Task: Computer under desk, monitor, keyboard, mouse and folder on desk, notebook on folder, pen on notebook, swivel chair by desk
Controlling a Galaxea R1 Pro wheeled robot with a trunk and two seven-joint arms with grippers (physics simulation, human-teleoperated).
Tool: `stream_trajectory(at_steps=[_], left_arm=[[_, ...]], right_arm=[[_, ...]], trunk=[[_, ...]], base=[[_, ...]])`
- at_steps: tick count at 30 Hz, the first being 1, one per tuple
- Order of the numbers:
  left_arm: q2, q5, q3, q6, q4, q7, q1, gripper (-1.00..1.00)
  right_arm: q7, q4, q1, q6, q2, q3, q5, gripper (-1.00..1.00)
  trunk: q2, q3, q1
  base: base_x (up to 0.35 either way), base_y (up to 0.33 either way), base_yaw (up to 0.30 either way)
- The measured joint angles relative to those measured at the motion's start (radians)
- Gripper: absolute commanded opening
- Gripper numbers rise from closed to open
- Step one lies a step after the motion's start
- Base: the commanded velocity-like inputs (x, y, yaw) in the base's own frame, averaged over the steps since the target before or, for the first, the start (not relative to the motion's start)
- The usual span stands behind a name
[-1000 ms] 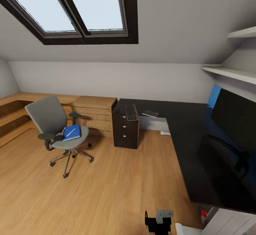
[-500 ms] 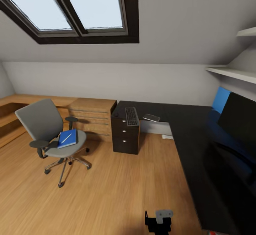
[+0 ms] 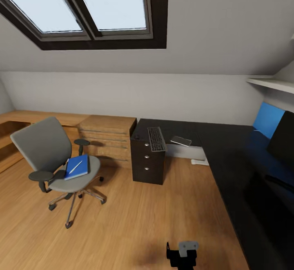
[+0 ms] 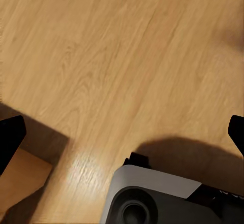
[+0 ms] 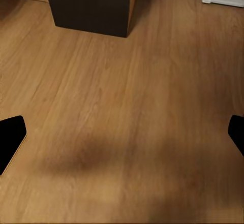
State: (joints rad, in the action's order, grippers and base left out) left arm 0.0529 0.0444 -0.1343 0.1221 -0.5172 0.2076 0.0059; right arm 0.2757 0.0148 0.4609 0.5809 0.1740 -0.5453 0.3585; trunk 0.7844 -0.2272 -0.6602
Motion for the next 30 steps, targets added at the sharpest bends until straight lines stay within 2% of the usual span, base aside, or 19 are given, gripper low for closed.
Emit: stream_trajectory(at_steps=[14, 21, 30], left_arm=[[0.0, 0.0, 0.0, 0.001, 0.0, 0.0, 0.0, 1.0], [0.0, 0.0, 0.0, 0.0, 0.0, 0.0, 0.0, 1.0], [0.0, 0.0, 0.0, 0.0, 0.0, 0.0, 0.0, 1.0]], right_arm=[[-0.002, 0.001, 0.0, 0.001, 0.0, 0.0, 0.001, 1.0], [-0.001, 0.001, 0.0, 0.002, 0.0, -0.001, 0.0, 1.0], [-0.001, 0.001, 0.0, 0.002, 0.0, -0.001, -0.001, 1.0]], trunk=[[0.0, 0.0, 0.0], [0.0, 0.0, 0.0], [0.0, 0.0, 0.0]], base=[[0.319, 0.184, 0.0], [0.32, 0.052, -0.006], [0.321, 0.031, -0.187]])
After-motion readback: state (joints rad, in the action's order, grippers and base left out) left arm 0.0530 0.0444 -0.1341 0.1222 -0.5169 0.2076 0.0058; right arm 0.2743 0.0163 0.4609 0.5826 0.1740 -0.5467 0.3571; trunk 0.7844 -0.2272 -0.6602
